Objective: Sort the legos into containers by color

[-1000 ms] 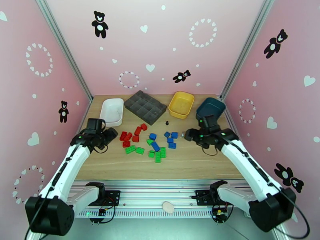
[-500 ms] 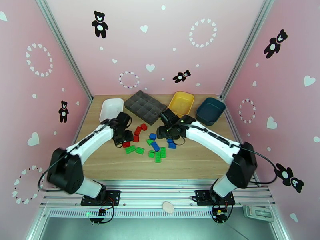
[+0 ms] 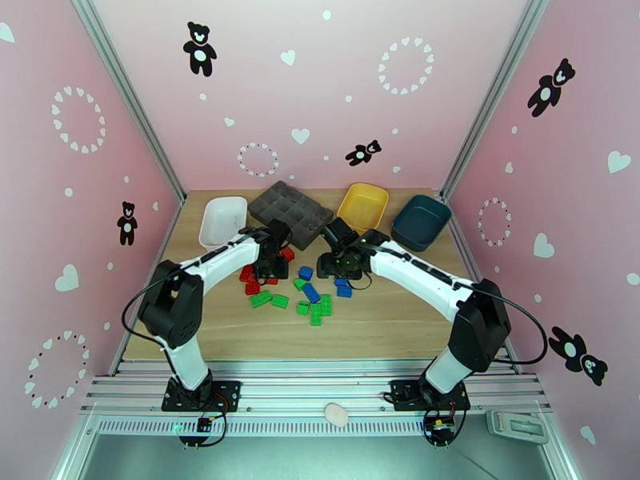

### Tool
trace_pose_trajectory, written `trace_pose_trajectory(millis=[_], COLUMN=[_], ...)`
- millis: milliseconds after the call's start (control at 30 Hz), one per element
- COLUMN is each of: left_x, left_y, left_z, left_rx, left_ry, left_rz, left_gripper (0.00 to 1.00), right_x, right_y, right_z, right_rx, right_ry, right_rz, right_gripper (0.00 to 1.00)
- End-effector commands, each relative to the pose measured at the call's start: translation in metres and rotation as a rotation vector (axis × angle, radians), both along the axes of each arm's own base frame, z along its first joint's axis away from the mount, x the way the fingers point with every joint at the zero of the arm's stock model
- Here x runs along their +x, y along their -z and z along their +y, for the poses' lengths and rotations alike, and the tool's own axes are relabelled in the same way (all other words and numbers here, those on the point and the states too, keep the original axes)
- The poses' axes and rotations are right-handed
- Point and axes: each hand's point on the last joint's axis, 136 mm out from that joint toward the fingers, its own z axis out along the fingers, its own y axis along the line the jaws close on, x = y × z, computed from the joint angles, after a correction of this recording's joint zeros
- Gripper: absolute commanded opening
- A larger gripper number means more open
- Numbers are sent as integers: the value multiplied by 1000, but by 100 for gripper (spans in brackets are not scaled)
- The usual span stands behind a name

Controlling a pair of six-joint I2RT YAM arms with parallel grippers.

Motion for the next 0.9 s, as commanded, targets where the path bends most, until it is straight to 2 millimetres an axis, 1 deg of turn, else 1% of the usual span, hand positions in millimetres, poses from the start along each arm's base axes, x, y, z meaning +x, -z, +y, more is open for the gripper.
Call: trace_pose_trajectory(millis=[0,67,200,367,700,867], left_x=[7,6,3,6,10,14], left_y=[-4,-2,10,19,20,23], left_z=[0,2,3,6,17,14], left_rx=[9,19,25,30,48,35], left_ry=[-8,-14,-15,-28,-42,-34], left_rz=[-9,-5,19,32,35,38], left_gripper=[62,63,64,64,67,67], right_x=[-9,-11,-12,-12,-13,-12], right_y=[-4,-3,0,-1,1,1], right_z=[-7,-8,-6,-3,-3,-2], right_rx=[10,15,26,34,35,34], right_ry=[17,22,27,23,23,24], right_rz=[4,7,18,22,31,33], right_gripper=[72,73,73,73,73,73])
